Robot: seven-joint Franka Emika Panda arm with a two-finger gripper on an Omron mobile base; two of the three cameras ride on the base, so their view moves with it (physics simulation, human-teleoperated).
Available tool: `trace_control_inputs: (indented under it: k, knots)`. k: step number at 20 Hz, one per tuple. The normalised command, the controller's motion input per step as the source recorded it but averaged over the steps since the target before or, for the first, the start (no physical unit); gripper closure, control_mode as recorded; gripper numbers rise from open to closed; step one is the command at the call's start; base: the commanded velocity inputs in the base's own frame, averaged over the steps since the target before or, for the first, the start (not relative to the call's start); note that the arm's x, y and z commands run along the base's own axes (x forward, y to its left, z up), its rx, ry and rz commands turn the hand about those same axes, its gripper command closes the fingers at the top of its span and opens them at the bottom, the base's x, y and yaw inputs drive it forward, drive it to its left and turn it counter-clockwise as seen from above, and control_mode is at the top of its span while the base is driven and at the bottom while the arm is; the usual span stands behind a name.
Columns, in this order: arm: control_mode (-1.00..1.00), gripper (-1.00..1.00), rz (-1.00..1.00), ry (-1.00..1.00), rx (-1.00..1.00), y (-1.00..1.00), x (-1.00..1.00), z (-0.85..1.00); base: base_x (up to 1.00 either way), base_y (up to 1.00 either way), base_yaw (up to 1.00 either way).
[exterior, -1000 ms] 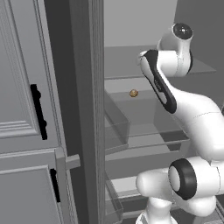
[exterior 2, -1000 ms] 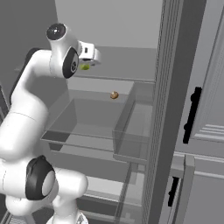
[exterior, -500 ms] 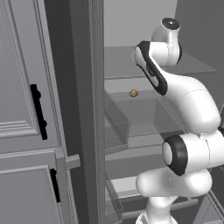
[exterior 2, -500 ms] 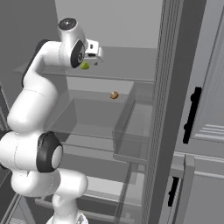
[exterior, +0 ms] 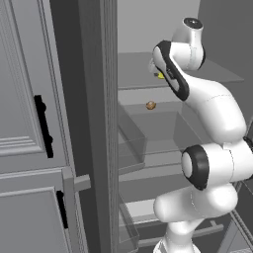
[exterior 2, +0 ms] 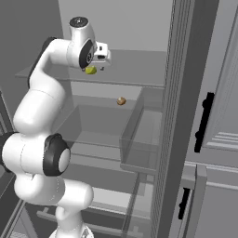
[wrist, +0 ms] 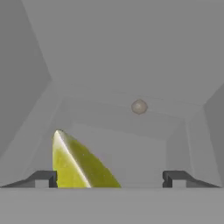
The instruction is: Grab a lemon wedge from the fridge and one ice cube from the ice bowl, and put them in the glass of lemonade.
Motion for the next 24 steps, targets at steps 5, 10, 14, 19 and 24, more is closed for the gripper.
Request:
trace_control_inputs:
  k: [5,10,14,19,24]
  knots:
    - [-1.0,1.0,0.03,0.0,-0.11,0.4,0.0,-0.63,0.0,0.0,0.0]
    - [-1.0,1.0,0.01,0.0,-0.07,0.17,-0.13,-0.51,0.0,0.0,0.0]
    - [-1.0,1.0,-0.06,0.0,-0.03,0.0,-0.93,-0.88,0.0,0.0,0.0]
    - [-1.0,1.0,-0.11,-0.08,-0.01,0.0,-1.0,-0.9,0.0,0.0,0.0]
    - [-1.0,1.0,-0.12,-0.05,0.01,0.0,-1.0,-0.05,0.0,0.0,0.0]
